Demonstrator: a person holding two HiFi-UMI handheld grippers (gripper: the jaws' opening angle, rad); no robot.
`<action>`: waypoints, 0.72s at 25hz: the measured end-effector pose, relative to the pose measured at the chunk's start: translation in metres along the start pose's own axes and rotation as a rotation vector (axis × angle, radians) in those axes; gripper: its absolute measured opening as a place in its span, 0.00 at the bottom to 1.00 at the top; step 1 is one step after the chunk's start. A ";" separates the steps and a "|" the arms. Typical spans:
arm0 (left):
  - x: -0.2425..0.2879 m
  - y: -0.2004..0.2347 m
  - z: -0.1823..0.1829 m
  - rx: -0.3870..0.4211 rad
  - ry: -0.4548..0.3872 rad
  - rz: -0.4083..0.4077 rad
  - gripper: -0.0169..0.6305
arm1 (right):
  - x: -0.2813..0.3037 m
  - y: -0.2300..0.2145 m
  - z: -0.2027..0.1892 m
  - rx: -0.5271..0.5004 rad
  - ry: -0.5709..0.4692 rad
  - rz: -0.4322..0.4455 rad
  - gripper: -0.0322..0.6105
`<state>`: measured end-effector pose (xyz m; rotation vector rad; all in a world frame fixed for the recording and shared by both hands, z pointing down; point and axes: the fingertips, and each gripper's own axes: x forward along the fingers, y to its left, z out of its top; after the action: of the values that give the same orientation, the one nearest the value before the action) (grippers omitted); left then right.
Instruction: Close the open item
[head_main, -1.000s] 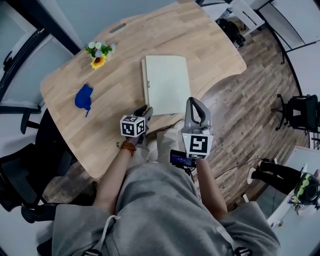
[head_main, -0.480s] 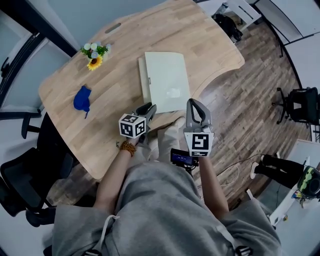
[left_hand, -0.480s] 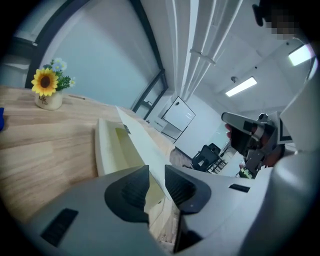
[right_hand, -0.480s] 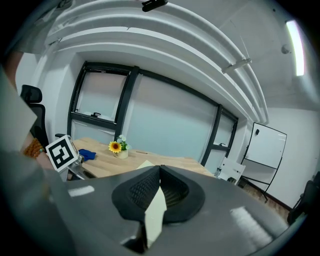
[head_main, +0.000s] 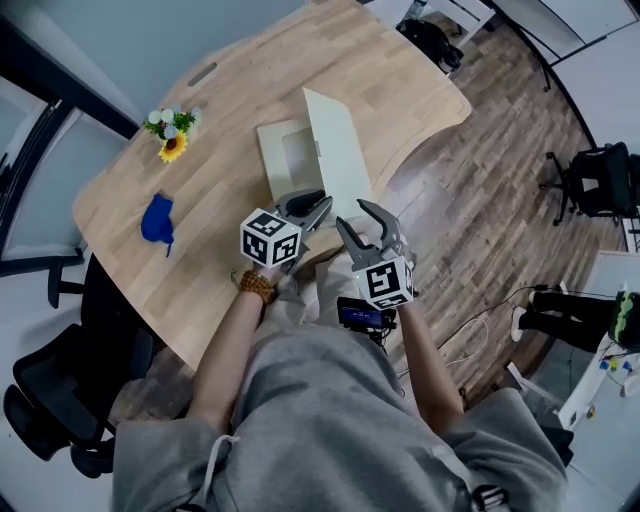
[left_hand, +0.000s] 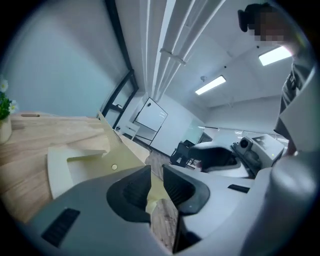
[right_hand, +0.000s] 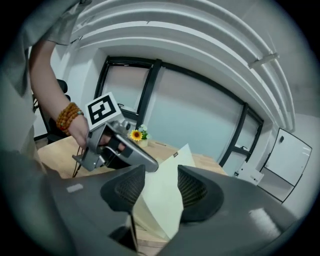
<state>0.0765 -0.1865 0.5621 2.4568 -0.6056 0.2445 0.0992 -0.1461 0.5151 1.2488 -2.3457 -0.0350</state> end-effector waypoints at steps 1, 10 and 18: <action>0.006 -0.004 0.005 0.006 0.000 -0.019 0.15 | 0.001 0.001 -0.005 0.013 0.014 0.021 0.37; 0.043 -0.032 0.029 0.014 -0.004 -0.162 0.15 | 0.019 -0.013 -0.043 -0.067 0.135 -0.019 0.47; 0.017 -0.014 0.030 -0.048 -0.055 -0.132 0.15 | 0.020 -0.025 -0.043 -0.062 0.122 -0.090 0.17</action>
<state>0.0995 -0.2000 0.5359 2.4523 -0.4643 0.1087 0.1272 -0.1680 0.5557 1.2888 -2.1679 -0.0595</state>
